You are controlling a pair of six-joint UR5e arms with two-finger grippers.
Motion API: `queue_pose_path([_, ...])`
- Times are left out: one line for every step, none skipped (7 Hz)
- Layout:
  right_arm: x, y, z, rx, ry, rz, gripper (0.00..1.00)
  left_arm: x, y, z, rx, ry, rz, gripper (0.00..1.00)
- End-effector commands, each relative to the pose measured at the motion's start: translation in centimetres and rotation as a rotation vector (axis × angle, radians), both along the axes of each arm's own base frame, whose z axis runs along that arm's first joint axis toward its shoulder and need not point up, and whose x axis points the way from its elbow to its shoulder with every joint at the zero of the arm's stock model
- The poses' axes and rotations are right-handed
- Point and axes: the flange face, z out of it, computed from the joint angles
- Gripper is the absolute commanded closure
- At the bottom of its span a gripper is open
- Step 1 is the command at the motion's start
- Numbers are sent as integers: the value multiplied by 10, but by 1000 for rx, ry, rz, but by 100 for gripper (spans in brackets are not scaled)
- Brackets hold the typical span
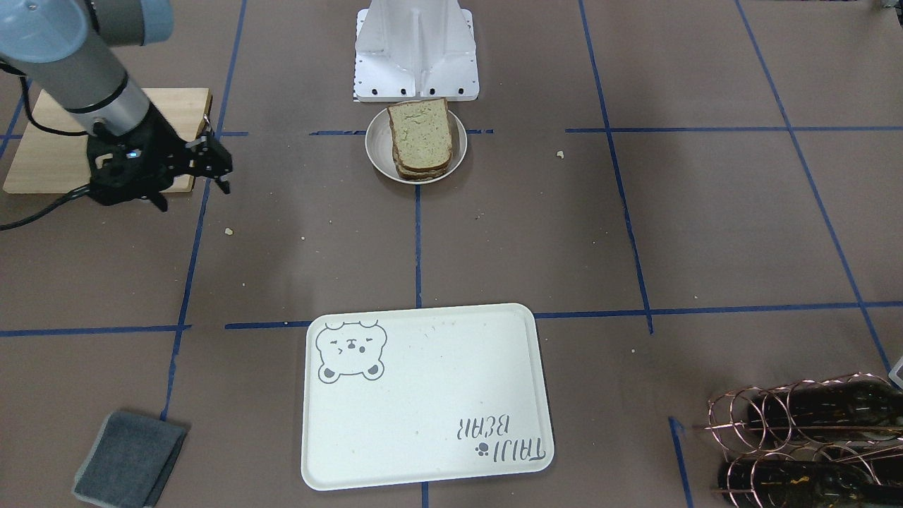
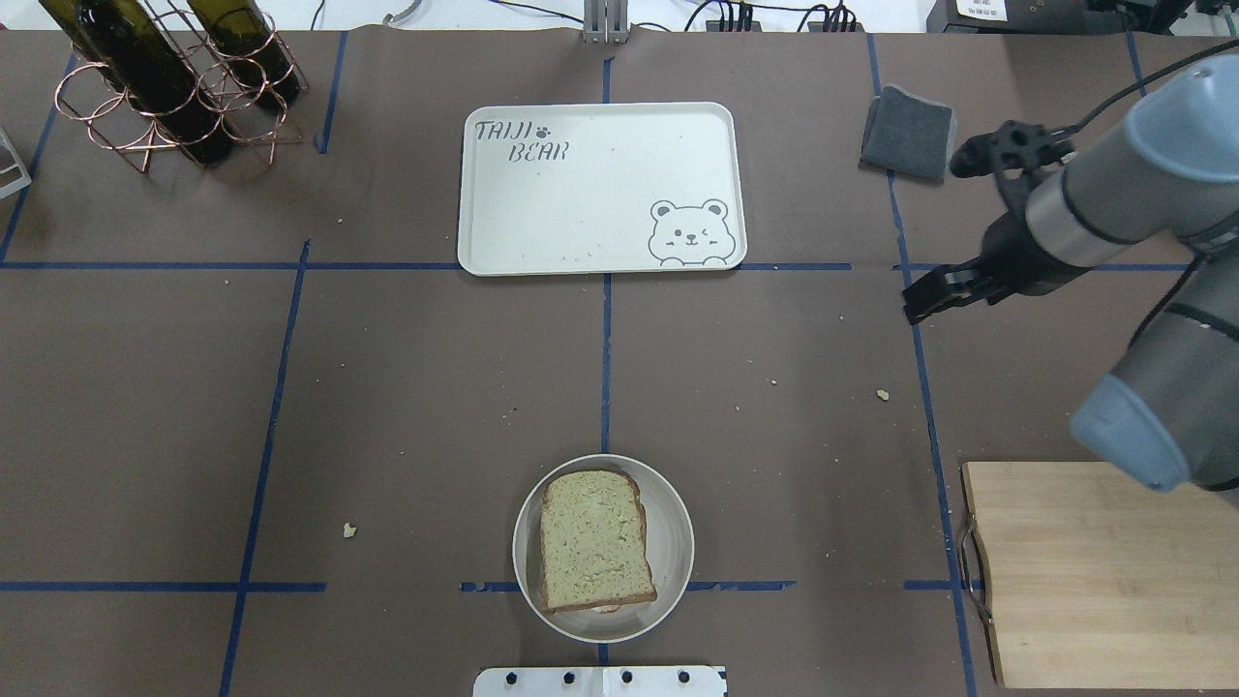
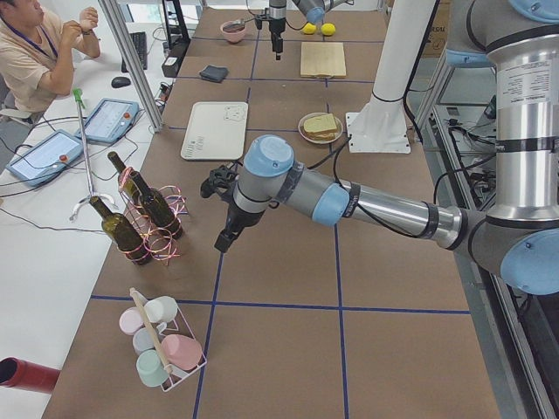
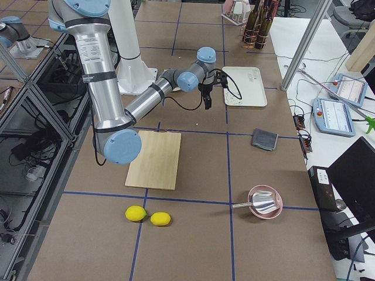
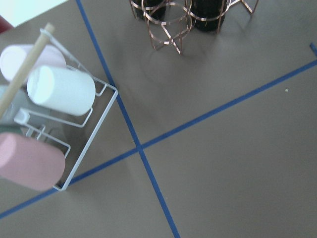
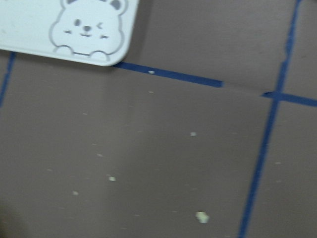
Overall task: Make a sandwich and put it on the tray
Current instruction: 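Withdraw the right arm while the left arm reaches toward the plate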
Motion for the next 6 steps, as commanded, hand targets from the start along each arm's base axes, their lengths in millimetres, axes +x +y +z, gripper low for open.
queue_pose_path([136,-2,98,70,71,-80,0,27,-18,-41,93,89,56,0])
queue_pose_path([194,11,145,89,76,-115,0,55,-19,-70,107,149,64,0])
queue_pose_path([244,33,180,81,94,-91,0,95,-8,-94,156,196,154,0])
queue_pose_path([287,56,204,32,101,-15,0,163,0,-110,62,275,261,0])
queue_pose_path([308,73,233,-30,111,27,0,223,7,-147,-127,379,245,0])
queue_pose_path([312,90,259,-78,119,30,0,281,27,-177,-247,426,256,0])
